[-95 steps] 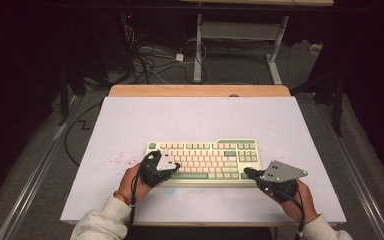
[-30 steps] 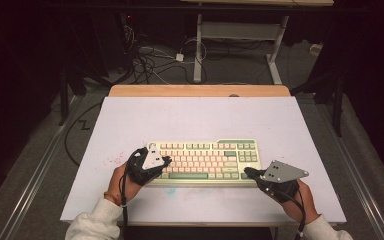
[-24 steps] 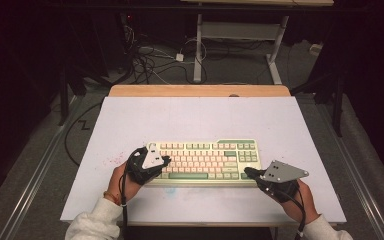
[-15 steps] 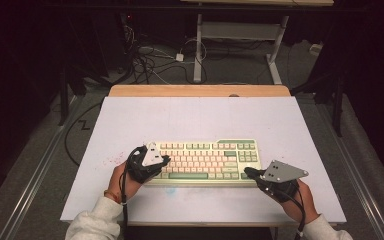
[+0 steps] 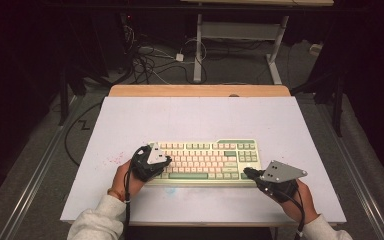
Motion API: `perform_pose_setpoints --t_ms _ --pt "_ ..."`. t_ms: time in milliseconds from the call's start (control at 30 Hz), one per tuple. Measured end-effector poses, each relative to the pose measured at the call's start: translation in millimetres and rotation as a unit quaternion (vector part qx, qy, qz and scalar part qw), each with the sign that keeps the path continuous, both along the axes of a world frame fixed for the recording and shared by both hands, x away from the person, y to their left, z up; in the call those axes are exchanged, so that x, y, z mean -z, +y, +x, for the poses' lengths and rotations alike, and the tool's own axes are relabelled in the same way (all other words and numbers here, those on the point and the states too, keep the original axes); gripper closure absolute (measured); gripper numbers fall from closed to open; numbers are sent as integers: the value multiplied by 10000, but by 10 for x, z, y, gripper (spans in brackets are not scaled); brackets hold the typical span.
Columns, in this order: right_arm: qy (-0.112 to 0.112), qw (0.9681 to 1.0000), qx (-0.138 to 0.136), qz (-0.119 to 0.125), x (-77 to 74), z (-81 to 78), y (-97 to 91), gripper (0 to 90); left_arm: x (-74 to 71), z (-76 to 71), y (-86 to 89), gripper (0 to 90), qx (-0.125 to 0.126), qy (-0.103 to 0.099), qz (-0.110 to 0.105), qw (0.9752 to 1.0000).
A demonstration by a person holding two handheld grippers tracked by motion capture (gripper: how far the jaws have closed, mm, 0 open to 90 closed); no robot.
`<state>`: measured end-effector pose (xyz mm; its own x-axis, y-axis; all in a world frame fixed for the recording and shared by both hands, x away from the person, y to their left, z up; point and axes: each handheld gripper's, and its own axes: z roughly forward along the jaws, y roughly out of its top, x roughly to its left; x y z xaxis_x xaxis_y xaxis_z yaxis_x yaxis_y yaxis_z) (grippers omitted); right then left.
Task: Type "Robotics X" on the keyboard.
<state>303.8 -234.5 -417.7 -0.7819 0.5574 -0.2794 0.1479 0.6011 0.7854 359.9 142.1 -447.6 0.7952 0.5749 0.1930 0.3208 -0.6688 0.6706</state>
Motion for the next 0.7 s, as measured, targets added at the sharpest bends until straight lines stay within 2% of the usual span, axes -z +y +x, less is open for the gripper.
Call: perform_pose_setpoints --t_ms 467,533,567,700 --pt "5 10000 -43 -16 3 -1 13 882 49 31 -4 832 -43 58 68 10000" --pt "-1 10000 -48 -25 4 -1 13 882 63 43 -3 849 -67 130 145 9998" --pt "11 10000 -52 -19 5 2 12 882 75 46 1 853 -46 156 107 9998" --pt "73 10000 -42 -24 13 5 16 881 49 27 -7 868 -48 70 165 9998"
